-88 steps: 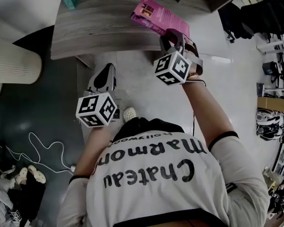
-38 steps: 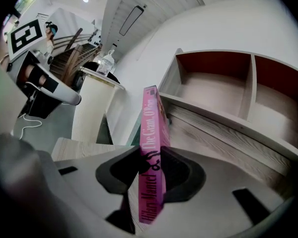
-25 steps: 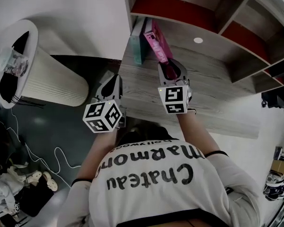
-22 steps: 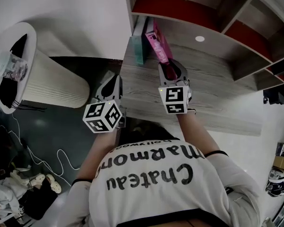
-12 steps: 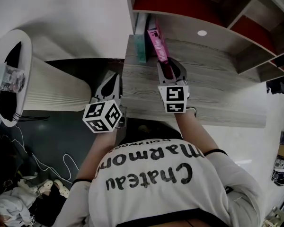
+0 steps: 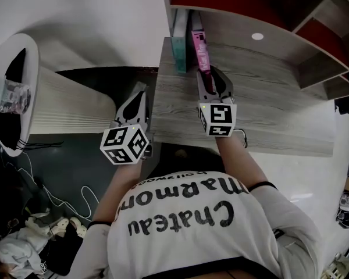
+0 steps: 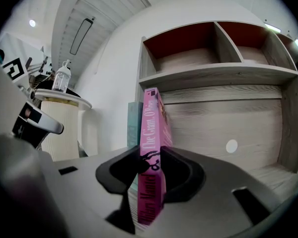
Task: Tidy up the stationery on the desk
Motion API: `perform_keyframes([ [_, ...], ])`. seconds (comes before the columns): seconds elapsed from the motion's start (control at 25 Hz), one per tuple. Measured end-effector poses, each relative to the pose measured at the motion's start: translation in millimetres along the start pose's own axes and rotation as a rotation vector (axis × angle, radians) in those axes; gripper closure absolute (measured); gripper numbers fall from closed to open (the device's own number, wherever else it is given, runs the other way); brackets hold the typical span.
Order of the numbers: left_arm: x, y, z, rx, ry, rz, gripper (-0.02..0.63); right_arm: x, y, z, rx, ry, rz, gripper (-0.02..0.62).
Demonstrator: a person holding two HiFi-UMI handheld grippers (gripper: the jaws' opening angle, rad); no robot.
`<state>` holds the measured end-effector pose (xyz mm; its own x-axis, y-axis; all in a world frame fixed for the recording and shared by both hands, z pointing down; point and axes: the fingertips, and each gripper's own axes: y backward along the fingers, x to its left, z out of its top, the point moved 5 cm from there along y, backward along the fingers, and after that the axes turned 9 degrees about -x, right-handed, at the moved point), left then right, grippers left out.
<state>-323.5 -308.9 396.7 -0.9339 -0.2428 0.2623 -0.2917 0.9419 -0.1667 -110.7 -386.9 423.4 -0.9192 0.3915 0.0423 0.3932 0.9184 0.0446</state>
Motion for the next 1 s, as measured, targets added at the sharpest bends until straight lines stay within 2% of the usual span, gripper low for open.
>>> perform_keyframes([
  [0.68, -3, -13, -4, 0.004, 0.027, -0.014, 0.591, 8, -4, -14, 0.045, -0.053, 0.019, 0.449],
  [1.0, 9, -13, -2, 0.0, 0.042, 0.005, 0.589, 9, -16, -20, 0.081, -0.028, 0.017, 0.446],
])
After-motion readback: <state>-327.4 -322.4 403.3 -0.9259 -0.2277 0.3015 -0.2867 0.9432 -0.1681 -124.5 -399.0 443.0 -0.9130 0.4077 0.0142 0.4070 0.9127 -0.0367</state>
